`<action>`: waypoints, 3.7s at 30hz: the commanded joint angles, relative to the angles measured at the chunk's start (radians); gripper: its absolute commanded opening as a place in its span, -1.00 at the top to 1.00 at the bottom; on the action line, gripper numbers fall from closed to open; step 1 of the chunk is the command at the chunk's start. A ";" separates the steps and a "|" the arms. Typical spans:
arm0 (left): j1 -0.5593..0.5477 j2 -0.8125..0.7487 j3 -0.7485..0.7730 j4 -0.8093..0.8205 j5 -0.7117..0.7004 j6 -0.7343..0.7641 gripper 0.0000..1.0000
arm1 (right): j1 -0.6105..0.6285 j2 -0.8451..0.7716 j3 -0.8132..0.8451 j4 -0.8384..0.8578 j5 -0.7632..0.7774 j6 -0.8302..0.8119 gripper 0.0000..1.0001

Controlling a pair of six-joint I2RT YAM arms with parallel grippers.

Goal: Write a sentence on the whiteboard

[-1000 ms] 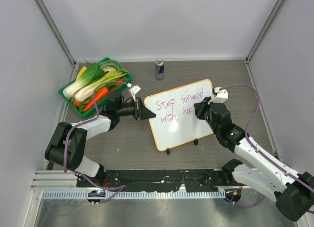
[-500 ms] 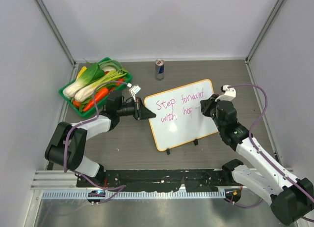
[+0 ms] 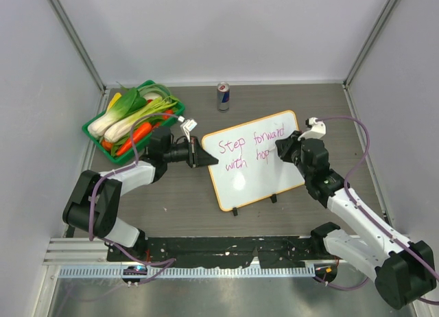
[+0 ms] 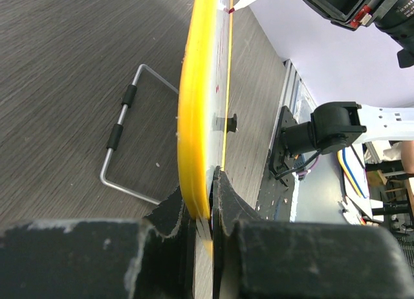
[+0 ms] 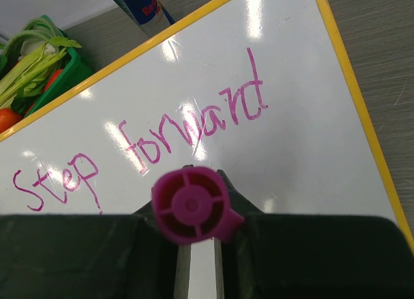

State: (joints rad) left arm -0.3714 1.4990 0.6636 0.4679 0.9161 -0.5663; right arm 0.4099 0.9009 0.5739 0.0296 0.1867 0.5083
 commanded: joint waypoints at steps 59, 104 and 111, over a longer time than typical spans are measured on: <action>-0.037 0.040 -0.036 -0.150 -0.062 0.209 1.00 | -0.019 0.007 0.037 0.003 0.112 -0.004 0.97; -0.041 0.050 -0.030 -0.155 -0.060 0.212 1.00 | -0.019 -0.048 -0.046 -0.086 -0.004 -0.024 0.97; -0.041 0.050 -0.029 -0.155 -0.057 0.212 1.00 | -0.020 -0.045 -0.037 -0.086 0.039 -0.025 0.97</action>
State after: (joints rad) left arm -0.3721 1.5036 0.6670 0.4591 0.9157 -0.5686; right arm 0.3923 0.8566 0.5396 -0.0391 0.1696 0.5026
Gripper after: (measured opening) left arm 0.102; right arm 0.189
